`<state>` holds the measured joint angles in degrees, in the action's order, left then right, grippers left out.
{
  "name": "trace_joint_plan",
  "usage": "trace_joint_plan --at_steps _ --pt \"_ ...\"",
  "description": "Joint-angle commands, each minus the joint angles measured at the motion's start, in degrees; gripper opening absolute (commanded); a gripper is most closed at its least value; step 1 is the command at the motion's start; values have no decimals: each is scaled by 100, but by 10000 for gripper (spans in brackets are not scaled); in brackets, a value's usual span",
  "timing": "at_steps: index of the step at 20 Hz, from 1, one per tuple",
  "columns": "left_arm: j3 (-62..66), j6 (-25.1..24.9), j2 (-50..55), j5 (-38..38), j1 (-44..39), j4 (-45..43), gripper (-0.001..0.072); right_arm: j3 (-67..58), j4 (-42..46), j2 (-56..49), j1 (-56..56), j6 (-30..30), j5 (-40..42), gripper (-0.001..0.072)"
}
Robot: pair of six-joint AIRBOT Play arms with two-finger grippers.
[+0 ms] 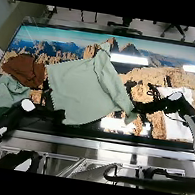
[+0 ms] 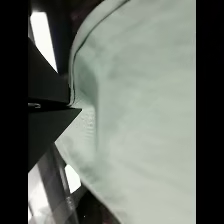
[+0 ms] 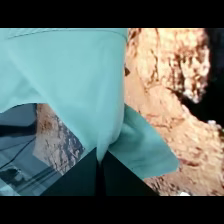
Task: Fold the shirts.
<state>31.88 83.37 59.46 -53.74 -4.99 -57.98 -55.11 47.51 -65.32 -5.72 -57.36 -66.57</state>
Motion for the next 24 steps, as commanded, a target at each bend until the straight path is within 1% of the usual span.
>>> trace_joint_plan --at_steps 1,2,3,4,6,7,9,10,11,12,14,16,17,18,19,20,21,22,24 --pt "1045 136 -2 -304 660 -1399 12 173 306 616 -170 -328 -52 15" --pt "1351 111 42 -323 1049 -1478 12 428 315 855 -214 -509 -50 15" --pt "1582 17 149 -332 1394 -1379 12 837 249 1110 -192 -664 -31 15" --pt "1821 -173 332 -389 1679 -1340 12 1322 0 1342 -122 -752 0 15" --pt "2247 -496 848 -748 2015 -1346 12 2347 -798 1803 144 -778 232 16" --pt "2450 -511 1119 -990 2098 -1340 12 2695 -1141 2000 330 -776 407 15" --pt "2822 -603 1600 -1497 2118 -1137 12 2828 -1480 2181 553 -778 647 16" --pt "3029 -780 1770 -1709 2074 -837 11 2743 -1851 2186 551 -688 680 16" --pt "3263 -876 1851 -1856 2039 -520 11 2542 -2413 2168 492 -444 669 15" --pt "3563 -903 1847 -1937 1963 -140 11 2223 -3093 2162 411 -109 645 16" --pt "4500 -901 1609 -1980 1838 782 11 1113 -4533 2142 125 638 487 16" --pt "5770 -848 1250 -2024 1801 1576 11 -479 -5335 2118 -212 1023 468 15" --pt "6603 -741 1060 -1952 1801 1878 11 -1381 -5569 2118 -376 1231 654 16" --pt "7517 -588 905 -1773 1801 1980 10 -2186 -5663 2131 -487 1419 970 16" --pt "8367 -417 804 -1558 1801 1956 10 -2988 -5606 2149 -584 1432 1379 16" --pt "9213 -229 717 -1314 1801 1832 10 -3611 -5589 2151 -636 1412 1613 16" --pt "9744 -138 595 -1040 1803 1692 10 -4153 -5523 2151 -658 1322 1731 16" --pt "9958 -107 387 -741 1801 1572 10 -4531 -5495 2149 -656 1259 1718 16" --pt "9584 -149 -149 -293 1801 1445 10 -4927 -5353 2205 -658 1102 1709 16"
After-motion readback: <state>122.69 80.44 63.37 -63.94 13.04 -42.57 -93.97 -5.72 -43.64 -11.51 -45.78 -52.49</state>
